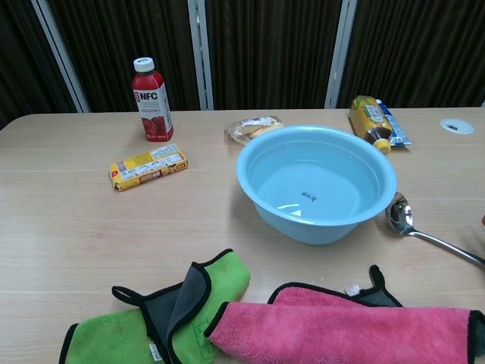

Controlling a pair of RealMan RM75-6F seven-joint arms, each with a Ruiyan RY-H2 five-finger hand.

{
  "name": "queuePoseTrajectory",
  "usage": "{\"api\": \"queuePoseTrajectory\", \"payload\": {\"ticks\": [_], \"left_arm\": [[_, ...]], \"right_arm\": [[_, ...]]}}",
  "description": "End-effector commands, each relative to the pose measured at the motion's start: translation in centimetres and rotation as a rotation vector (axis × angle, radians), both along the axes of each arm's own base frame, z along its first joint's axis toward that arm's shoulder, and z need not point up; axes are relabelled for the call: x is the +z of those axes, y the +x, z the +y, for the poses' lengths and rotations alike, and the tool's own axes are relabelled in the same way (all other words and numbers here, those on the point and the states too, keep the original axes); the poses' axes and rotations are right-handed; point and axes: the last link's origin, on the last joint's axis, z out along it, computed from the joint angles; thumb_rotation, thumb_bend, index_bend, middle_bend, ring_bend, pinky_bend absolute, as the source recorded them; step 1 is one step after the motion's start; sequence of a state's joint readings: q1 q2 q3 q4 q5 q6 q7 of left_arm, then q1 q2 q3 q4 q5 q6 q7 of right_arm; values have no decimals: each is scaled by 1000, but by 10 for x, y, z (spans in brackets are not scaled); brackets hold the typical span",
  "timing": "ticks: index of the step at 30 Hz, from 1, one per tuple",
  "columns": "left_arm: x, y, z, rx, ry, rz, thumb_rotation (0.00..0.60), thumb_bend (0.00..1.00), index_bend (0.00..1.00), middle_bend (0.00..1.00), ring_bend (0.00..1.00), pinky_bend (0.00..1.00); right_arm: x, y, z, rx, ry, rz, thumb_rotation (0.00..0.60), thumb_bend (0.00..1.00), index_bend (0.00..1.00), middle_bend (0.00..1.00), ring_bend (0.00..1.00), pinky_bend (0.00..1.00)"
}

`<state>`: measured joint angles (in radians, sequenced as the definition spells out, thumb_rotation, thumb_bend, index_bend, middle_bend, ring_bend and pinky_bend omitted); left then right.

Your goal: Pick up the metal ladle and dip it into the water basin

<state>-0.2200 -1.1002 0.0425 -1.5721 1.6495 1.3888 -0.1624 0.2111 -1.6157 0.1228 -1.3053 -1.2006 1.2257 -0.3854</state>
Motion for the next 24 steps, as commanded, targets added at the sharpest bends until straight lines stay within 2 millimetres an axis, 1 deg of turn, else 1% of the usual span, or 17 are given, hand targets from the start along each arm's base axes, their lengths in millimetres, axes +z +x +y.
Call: {"api": "queuePoseTrajectory", "payload": {"ticks": [1, 7, 16, 24], "left_arm": [[0, 0, 1, 0, 1, 1, 600, 389, 0, 0, 0, 0], [0, -2, 2, 9, 8, 7, 600, 390, 0, 0, 0, 0], [-4, -2, 4, 12, -7, 17, 600, 390, 0, 0, 0, 0], [-6, -2, 5, 14, -18, 23, 600, 388, 0, 0, 0, 0]], "right_arm": [[-3, 0, -3, 11, -10, -34, 600, 32, 275, 201, 0, 0], [-4, -6, -7, 29, -61, -89, 600, 32, 278, 201, 0, 0], [-1, -14, 0, 55, -136, -158, 600, 33, 283, 204, 0, 0], [-2, -28, 7, 31, -158, -180, 600, 32, 286, 206, 0, 0]]}}
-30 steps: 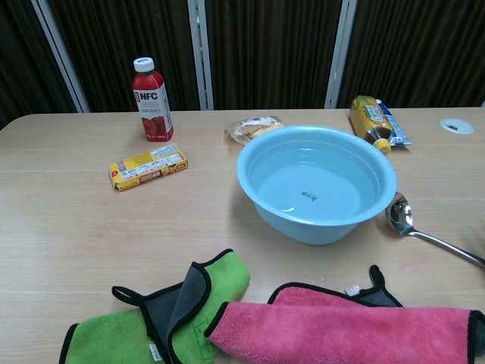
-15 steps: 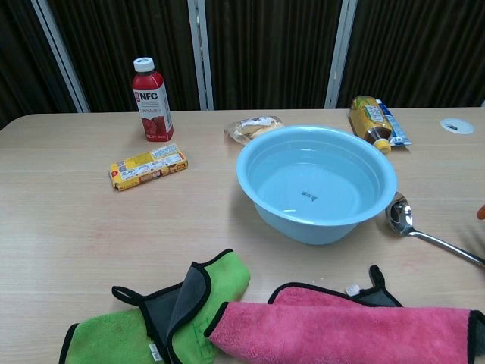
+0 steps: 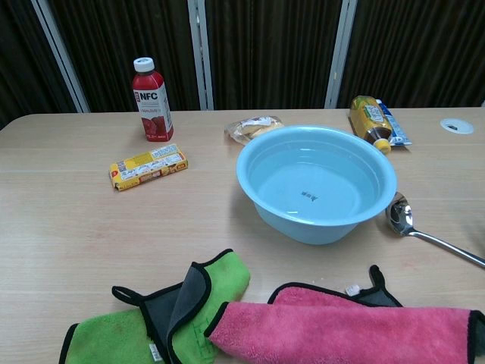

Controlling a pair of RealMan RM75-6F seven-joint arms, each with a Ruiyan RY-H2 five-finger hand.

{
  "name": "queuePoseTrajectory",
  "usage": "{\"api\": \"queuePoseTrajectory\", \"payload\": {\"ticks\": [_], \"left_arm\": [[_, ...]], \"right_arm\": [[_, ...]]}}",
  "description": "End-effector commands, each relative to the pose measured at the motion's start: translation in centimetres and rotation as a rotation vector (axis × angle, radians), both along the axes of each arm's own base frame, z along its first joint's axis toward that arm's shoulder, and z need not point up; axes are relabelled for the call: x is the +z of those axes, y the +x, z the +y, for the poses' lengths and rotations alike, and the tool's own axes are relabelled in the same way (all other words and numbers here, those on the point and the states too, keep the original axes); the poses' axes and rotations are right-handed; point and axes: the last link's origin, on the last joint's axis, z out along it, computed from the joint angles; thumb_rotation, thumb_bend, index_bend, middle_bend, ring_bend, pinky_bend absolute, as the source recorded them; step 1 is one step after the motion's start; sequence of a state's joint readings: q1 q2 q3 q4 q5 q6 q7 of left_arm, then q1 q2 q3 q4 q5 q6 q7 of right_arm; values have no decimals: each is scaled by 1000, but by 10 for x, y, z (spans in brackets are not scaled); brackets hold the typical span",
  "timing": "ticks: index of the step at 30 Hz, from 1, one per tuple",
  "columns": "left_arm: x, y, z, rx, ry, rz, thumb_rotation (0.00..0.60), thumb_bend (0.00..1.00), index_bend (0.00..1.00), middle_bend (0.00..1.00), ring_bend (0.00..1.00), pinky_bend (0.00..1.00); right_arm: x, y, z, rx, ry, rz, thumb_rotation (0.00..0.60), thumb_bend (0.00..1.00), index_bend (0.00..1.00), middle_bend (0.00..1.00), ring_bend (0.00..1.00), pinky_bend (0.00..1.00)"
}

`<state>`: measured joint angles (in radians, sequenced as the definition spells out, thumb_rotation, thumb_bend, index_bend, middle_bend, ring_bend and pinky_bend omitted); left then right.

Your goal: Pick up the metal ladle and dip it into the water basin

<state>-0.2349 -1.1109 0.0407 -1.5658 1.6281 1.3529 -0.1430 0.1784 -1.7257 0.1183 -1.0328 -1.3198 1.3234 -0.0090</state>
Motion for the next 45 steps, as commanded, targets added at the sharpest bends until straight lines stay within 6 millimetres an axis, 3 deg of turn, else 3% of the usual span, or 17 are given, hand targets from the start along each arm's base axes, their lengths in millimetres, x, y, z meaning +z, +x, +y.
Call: {"api": "queuePoseTrajectory", "payload": {"ticks": [1, 16, 45], "left_arm": [[-1, 0, 0, -2, -1, 1, 600, 389, 0, 0, 0, 0], [-2, 2, -1, -8, -8, 5, 600, 391, 0, 0, 0, 0], [-4, 1, 0, -2, 10, 25, 600, 390, 0, 0, 0, 0]], "right_arm": [[-1, -4, 3, -10, -1, -8, 600, 32, 286, 207, 0, 0], [-18, -12, 16, -30, 25, -47, 600, 32, 286, 207, 0, 0], [-20, -27, 4, -19, 14, -128, 600, 32, 290, 207, 0, 0]]}}
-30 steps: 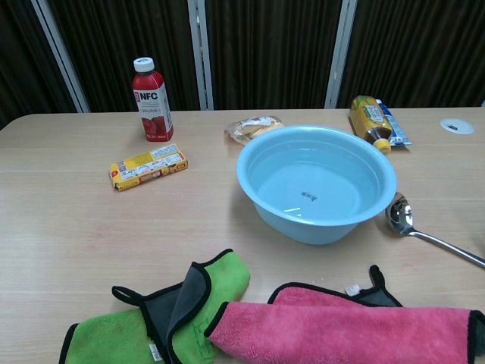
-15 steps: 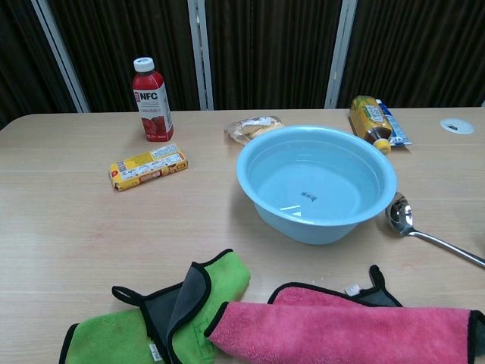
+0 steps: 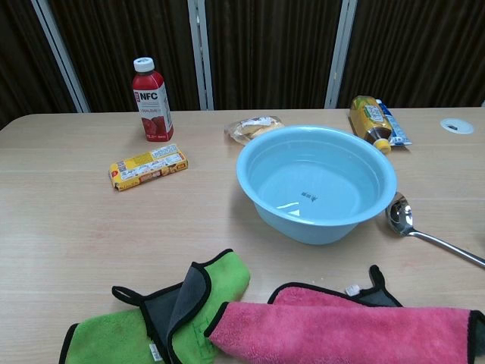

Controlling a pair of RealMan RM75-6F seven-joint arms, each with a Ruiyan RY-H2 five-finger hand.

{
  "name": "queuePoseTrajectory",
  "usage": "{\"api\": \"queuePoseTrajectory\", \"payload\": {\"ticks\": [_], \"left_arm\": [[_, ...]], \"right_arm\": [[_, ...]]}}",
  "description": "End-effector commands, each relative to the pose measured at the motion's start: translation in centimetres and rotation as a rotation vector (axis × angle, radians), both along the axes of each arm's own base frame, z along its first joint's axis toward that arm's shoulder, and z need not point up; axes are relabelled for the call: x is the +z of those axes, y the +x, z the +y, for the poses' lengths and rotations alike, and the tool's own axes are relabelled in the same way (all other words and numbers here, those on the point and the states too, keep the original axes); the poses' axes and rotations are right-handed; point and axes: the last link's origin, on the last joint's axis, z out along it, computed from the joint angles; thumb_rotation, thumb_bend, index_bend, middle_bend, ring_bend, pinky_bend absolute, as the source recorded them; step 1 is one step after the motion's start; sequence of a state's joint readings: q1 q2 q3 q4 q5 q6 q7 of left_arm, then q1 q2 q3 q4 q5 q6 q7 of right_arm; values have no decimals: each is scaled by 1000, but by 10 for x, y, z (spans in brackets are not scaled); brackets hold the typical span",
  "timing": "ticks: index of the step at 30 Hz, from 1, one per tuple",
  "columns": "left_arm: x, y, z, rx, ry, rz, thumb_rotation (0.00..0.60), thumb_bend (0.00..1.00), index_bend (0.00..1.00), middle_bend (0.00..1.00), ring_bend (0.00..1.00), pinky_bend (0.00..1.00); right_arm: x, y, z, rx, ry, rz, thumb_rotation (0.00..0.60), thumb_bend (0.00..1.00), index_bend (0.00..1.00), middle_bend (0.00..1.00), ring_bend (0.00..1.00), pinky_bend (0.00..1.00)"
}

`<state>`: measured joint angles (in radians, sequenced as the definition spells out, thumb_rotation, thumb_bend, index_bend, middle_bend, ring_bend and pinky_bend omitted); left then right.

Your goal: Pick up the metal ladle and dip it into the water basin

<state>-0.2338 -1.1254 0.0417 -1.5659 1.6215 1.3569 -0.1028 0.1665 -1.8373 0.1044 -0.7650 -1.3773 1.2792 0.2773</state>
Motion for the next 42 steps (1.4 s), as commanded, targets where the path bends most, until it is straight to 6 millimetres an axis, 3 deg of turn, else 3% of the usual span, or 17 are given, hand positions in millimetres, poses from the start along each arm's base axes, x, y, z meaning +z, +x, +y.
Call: {"api": "queuePoseTrajectory", "payload": {"ticks": [1, 36, 42], "left_arm": [[-1, -1, 1, 5, -1, 7, 600, 390, 0, 0, 0, 0], [-9, 0, 2, 16, 7, 45, 600, 396, 0, 0, 0, 0], [-6, 5, -1, 2, -6, 12, 600, 397, 0, 0, 0, 0]], "right_arm": [[-2, -2, -4, -5, 10, -8, 600, 32, 290, 207, 0, 0], [16, -15, -36, 36, 13, 51, 600, 36, 303, 222, 0, 0], [14, -9, -23, 62, 43, 96, 600, 36, 308, 225, 0, 0]]}}
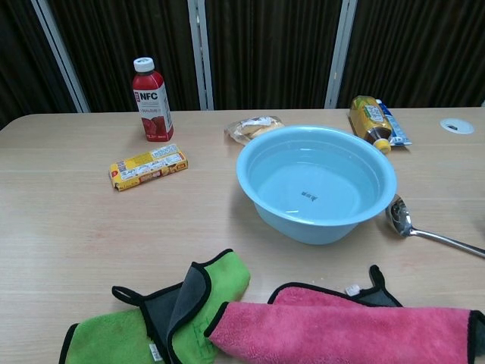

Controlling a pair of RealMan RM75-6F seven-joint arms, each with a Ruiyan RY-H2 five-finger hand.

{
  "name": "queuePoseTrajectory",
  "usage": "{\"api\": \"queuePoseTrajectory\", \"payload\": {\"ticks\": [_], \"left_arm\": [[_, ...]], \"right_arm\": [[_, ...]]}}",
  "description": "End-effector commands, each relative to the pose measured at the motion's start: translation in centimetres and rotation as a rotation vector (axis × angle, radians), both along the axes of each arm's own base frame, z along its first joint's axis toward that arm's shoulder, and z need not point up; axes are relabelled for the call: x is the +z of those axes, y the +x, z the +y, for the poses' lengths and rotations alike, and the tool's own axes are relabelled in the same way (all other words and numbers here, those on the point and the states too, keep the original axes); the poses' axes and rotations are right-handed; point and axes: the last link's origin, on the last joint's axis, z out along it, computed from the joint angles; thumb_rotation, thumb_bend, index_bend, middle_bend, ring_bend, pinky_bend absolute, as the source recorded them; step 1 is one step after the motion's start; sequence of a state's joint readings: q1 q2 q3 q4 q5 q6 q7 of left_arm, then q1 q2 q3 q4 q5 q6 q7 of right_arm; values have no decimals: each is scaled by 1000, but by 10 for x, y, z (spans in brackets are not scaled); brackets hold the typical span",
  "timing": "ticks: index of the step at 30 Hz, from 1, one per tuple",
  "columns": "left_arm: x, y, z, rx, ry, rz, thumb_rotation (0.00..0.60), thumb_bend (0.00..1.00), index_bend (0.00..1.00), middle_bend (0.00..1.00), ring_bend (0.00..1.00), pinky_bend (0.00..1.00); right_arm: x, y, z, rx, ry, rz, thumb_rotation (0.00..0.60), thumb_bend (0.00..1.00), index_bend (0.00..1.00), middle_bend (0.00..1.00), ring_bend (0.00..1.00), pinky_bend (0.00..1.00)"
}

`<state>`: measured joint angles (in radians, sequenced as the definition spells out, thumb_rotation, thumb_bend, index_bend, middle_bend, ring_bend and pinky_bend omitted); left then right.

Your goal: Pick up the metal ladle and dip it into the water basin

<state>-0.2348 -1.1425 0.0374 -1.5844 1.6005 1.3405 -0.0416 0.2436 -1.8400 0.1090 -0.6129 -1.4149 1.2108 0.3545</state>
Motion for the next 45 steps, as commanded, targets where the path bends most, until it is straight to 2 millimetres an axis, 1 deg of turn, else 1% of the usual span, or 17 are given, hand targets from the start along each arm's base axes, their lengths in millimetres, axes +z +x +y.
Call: {"api": "queuePoseTrajectory", "payload": {"ticks": [1, 5, 8, 13, 16, 21, 26, 28, 36, 45], "left_arm": [[2, 3, -2, -11, -9, -23, 600, 397, 0, 0, 0, 0], [7, 5, -5, -31, -28, -62, 600, 396, 0, 0, 0, 0], [12, 5, -8, -48, -42, -88, 600, 397, 0, 0, 0, 0], [20, 3, -10, -60, -54, -121, 600, 397, 0, 0, 0, 0], [22, 0, -9, -56, -58, -127, 600, 395, 0, 0, 0, 0], [23, -2, -7, -52, -65, -133, 600, 397, 0, 0, 0, 0], [21, -1, -7, -57, -70, -130, 600, 397, 0, 0, 0, 0], [20, 0, -7, -57, -70, -125, 600, 399, 0, 0, 0, 0], [16, 2, -7, -64, -86, -117, 600, 405, 0, 0, 0, 0], [16, 1, -6, -62, -92, -121, 600, 405, 0, 0, 0, 0]], "right_arm": [[1, 5, 12, 20, 0, 37, 600, 36, 309, 226, 0, 0], [6, 22, 30, 30, -42, 68, 600, 36, 321, 238, 0, 0], [8, 36, 39, 20, -63, 87, 600, 36, 341, 256, 0, 0], [3, 53, 40, 5, -54, 121, 600, 38, 361, 279, 0, 0], [-3, 57, 35, -19, -39, 151, 600, 41, 367, 287, 0, 0], [-9, 56, 25, -57, -22, 181, 600, 52, 374, 302, 0, 0], [-10, 53, 6, -82, -11, 213, 600, 67, 375, 308, 0, 0], [-11, 51, 2, -87, -6, 214, 600, 72, 375, 309, 0, 0], [-9, 46, 0, -106, -14, 228, 600, 124, 412, 353, 0, 0], [-17, 37, 2, -129, -1, 235, 600, 161, 429, 368, 0, 0]]}}
